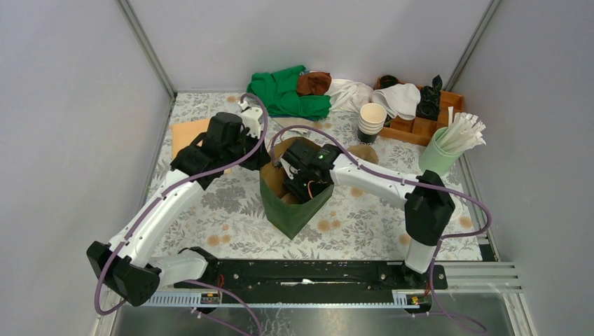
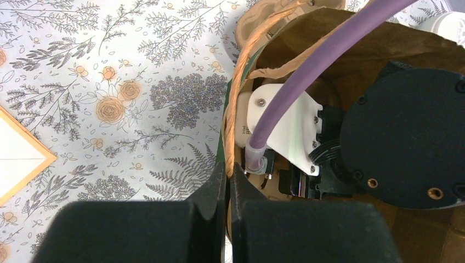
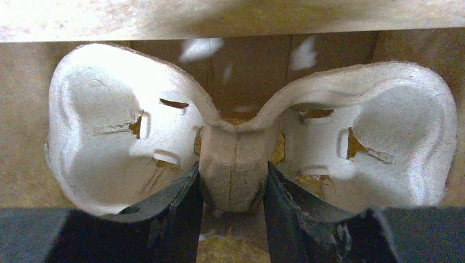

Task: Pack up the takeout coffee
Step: Place the cup tray in the takeout bag.

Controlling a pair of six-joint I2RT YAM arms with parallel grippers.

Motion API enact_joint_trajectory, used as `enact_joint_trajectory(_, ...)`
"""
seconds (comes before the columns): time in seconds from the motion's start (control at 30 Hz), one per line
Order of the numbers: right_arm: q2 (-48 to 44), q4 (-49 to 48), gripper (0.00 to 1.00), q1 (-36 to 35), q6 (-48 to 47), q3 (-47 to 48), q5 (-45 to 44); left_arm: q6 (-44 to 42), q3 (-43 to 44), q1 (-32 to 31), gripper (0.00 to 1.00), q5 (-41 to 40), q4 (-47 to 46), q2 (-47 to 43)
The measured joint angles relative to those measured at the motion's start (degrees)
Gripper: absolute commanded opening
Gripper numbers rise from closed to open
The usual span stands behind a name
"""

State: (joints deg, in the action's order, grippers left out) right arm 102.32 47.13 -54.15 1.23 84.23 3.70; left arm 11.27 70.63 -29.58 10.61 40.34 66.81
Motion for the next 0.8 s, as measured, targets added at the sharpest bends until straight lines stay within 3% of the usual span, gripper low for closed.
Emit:
enact_joint_trajectory(0.47,1.5,0.1,0.42,-0.3,0.8,-0.2,-0.1,-0.4,-1.8,0.0,0.0,0.2,-1.5,-1.2)
enact_joint_trajectory(0.8,1.5,-0.4,0.52,-0.5,1.6,-0.8,-0.8,-0.3,-2.2,0.0,0.0,1.0,-2.4,-1.6)
